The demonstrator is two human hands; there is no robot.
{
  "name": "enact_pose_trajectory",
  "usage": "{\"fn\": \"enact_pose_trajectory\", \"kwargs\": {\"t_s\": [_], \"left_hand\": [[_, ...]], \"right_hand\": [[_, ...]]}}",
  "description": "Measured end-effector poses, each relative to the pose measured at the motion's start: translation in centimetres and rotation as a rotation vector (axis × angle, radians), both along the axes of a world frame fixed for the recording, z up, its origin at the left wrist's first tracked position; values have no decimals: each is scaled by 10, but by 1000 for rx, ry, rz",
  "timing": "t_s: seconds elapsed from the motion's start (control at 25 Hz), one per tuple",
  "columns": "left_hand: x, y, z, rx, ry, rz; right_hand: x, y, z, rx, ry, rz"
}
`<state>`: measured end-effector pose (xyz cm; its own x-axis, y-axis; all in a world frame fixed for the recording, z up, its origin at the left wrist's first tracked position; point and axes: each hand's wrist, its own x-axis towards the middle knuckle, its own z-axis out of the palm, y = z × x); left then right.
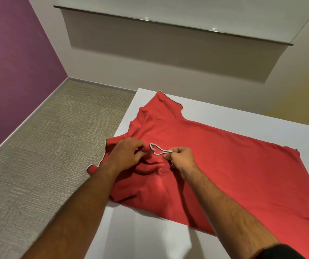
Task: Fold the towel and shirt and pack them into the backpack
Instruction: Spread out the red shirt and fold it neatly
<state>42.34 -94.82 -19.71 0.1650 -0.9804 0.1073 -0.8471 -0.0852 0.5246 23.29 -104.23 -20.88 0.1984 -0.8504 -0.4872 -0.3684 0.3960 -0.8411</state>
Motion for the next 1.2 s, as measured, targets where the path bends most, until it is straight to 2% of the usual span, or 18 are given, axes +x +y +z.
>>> {"fn": "enact_pose_trajectory", "kwargs": {"t_s": [0.08,0.24,0.32,0.44,0.6,0.72,0.88,1.0,1.12,1.2], "left_hand": [[3,-12,5,34,105,144],[10,-28,13,153,62,407],[8,-25,16,50,83,453],[6,-6,23,-182,190,244],[8,35,25,-261,145,11],[19,63,17,-143,-67,-106],[28,88,7,14,-414,-292],[22,84,7,13,-427,-277],[10,59,17,-45,-378,-242],[-1,30,24,-86,-345,-221]], "right_hand": [[1,-3,0,-57,58,-1],[1,-3,11,-299,246,104],[0,5,20,-456,277,160],[-6,24,22,-662,234,219],[-31,57,9,-890,175,328],[-52,80,-5,-1034,222,519],[-68,98,-20,-1076,373,878],[-71,96,-16,-1032,319,837],[-85,74,-4,-1016,254,663],[-110,44,2,-1013,306,552]]}}
